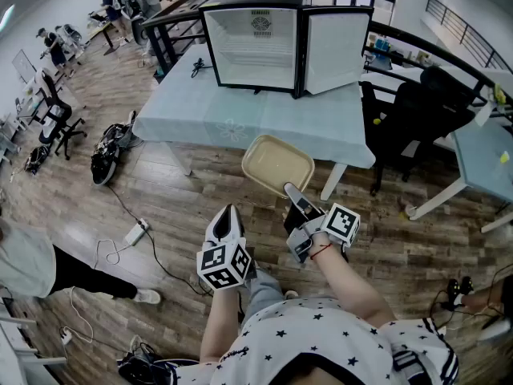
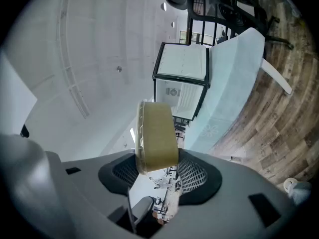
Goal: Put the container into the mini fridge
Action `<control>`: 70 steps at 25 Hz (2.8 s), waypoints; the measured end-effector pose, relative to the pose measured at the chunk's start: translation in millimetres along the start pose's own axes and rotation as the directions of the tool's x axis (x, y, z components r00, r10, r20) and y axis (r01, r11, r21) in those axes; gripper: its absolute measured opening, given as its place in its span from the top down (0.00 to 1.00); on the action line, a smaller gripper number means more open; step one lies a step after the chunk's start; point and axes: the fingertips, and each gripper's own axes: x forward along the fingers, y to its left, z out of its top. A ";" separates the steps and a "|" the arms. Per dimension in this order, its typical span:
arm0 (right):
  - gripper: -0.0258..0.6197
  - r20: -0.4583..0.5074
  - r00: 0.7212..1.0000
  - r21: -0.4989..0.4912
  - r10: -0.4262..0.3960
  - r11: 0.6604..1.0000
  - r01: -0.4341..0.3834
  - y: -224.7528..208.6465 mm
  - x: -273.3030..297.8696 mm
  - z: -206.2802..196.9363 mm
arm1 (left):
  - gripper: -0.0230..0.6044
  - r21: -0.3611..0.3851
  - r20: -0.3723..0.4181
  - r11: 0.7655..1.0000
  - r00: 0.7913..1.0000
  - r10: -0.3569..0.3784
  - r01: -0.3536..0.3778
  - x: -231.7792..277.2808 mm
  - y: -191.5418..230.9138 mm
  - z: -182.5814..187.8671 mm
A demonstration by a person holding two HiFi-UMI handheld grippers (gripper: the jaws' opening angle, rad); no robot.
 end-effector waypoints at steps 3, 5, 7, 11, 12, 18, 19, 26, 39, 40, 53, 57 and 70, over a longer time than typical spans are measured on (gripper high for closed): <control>0.60 0.002 1.000 0.004 0.001 1.000 -0.001 0.5 -5.6 -4.7 | 0.95 0.003 -0.019 1.000 1.000 0.004 -0.004 -5.0 -0.8 -6.7; 0.60 0.007 1.000 0.007 -0.008 1.000 0.008 -0.9 -7.1 -3.2 | 0.95 0.004 -0.024 1.000 1.000 0.004 -0.004 -5.0 -1.8 -8.0; 0.60 0.011 1.000 0.011 -0.014 1.000 0.014 -2.4 -6.4 -1.7 | 0.95 0.004 -0.028 1.000 1.000 0.002 -0.002 -3.9 -1.6 -8.0; 0.60 0.014 0.999 0.009 -0.030 0.999 0.030 -6.1 -1.9 -3.0 | 0.95 0.004 -0.036 1.000 0.999 -0.001 0.001 -0.2 3.4 -9.0; 0.60 0.015 0.999 0.013 -0.035 0.999 0.035 -7.0 -0.7 -3.0 | 0.95 0.003 -0.037 1.000 0.999 -0.003 0.003 1.3 4.0 -8.9; 0.60 0.025 1.000 0.033 -0.017 0.999 0.016 -9.7 11.9 2.5 | 0.95 -0.002 -0.052 1.000 0.999 -0.017 0.017 15.8 7.9 -9.7; 0.60 0.029 0.999 0.040 -0.014 0.999 0.013 -11.0 17.9 4.4 | 0.95 -0.003 -0.055 1.000 0.998 -0.017 0.017 20.9 11.4 -8.5; 0.60 0.059 0.998 0.075 -0.023 0.997 0.018 -22.3 75.5 25.3 | 0.95 -0.009 -0.069 1.000 0.998 -0.010 0.009 70.8 43.5 12.7; 0.60 0.130 0.990 0.058 -0.057 0.997 0.049 -38.5 168.1 47.1 | 0.95 -0.012 -0.087 0.998 0.994 -0.060 0.059 148.5 100.8 46.4; 0.60 0.135 0.989 0.056 -0.060 0.997 0.053 -39.9 174.5 48.2 | 0.95 -0.012 -0.088 0.998 0.994 -0.063 0.062 153.7 105.5 49.0; 0.60 0.202 0.975 0.050 -0.095 0.995 0.086 -52.3 246.2 51.7 | 0.95 -0.007 -0.098 0.994 0.989 -0.108 0.108 206.3 165.3 74.6; 0.60 0.211 0.972 0.051 -0.101 0.994 0.092 -52.7 258.8 56.6 | 0.95 -0.014 -0.098 0.994 0.989 -0.111 0.110 216.0 175.5 77.9; 0.60 0.248 0.964 0.043 -0.096 0.995 0.088 -70.5 320.8 110.2 | 0.95 -0.016 -0.104 0.995 0.990 -0.097 0.096 288.4 196.7 88.2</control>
